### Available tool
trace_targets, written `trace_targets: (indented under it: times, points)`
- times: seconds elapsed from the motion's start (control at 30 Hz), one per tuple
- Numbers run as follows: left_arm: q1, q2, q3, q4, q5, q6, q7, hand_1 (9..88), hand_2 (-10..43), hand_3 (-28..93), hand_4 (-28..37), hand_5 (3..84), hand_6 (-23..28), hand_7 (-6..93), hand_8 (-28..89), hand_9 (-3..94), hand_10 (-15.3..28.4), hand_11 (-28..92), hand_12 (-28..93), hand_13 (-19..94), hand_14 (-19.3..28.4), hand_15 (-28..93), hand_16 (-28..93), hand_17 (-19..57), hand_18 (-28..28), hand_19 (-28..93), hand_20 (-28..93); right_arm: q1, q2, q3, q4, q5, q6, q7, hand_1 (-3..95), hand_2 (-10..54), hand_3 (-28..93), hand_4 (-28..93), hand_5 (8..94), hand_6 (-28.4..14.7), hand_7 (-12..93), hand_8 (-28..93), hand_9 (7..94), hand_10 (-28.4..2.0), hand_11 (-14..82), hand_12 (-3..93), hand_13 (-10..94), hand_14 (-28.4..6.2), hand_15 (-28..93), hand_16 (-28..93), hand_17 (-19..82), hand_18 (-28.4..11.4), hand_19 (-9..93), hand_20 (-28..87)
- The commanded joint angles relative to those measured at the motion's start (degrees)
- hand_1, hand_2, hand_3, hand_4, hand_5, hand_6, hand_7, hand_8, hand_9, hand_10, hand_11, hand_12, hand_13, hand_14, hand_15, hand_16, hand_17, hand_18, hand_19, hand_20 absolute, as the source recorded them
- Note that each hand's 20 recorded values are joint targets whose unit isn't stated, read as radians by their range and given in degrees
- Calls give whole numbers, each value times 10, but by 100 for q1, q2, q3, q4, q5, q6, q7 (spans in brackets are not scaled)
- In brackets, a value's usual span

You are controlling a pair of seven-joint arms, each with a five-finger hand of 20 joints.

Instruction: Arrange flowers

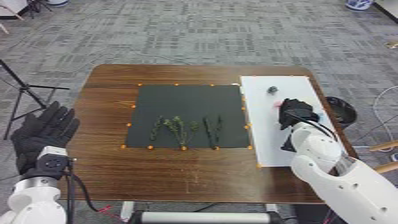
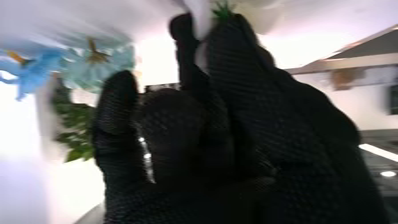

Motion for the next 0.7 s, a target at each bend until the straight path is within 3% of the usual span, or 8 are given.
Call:
trace_targets:
  times: [0.03, 0.2, 0.37, 0.43, 0.6, 0.7]
  points:
    - [-35, -140, 48, 44, 40, -20, 39, 246, 174, 772, -283, 462, 111, 133, -86, 366, 174, 261, 103, 270, 163, 344, -62, -67, 157, 401, 103, -235, 19, 112, -126, -14, 136, -2, 600, -95, 691, -267, 690, 17, 439, 146, 807, -85, 114, 418, 727, -72, 731, 354, 334, -215, 769, 435]
    - [34, -219, 8, 26, 52, 22, 43, 247, 177, 769, -283, 463, 111, 134, -86, 367, 175, 261, 103, 272, 163, 344, -63, -67, 157, 402, 103, 38, -171, 231, -663, 354, 422, 4, 590, -95, 703, -249, 689, 10, 439, 157, 807, -89, 120, 424, 730, -73, 716, 351, 335, -217, 769, 432]
    - [210, -270, -69, -1, 23, 85, 75, 248, 178, 768, -283, 462, 111, 135, -87, 368, 174, 261, 103, 272, 163, 347, -63, -68, 158, 403, 103, 864, -493, -337, -880, 639, 548, -611, 587, -95, 702, -240, 687, 7, 439, 161, 804, -92, 122, 428, 730, -72, 709, 351, 332, -217, 767, 428]
    - [296, -263, -99, -9, 3, 63, 79, 248, 178, 767, -283, 462, 111, 135, -87, 368, 174, 262, 103, 273, 163, 348, -63, -68, 158, 403, 103, 1234, -686, -581, -836, 979, 505, -1062, 587, -95, 700, -238, 684, 8, 442, 163, 800, -91, 123, 430, 726, -71, 709, 352, 329, -214, 764, 426]
    - [276, -258, -75, 75, 18, 102, 55, 248, 180, 767, -283, 463, 111, 135, -88, 368, 173, 263, 103, 273, 163, 347, -65, -68, 158, 403, 103, 2300, -1207, -1567, -322, 1531, 506, -1829, 583, -95, 700, -238, 663, 6, 464, 161, 787, -88, 126, 435, 711, -71, 714, 362, 317, -209, 757, 425]
    - [224, -309, -68, 131, -24, 261, 37, 249, 182, 766, -283, 463, 111, 135, -87, 368, 173, 262, 103, 273, 162, 347, -65, -68, 158, 403, 103, 2618, -1490, -1894, -127, 1374, 121, -2074, 578, -95, 705, -241, 652, 10, 483, 147, 785, -86, 125, 430, 709, -73, 735, 365, 310, -204, 743, 420]
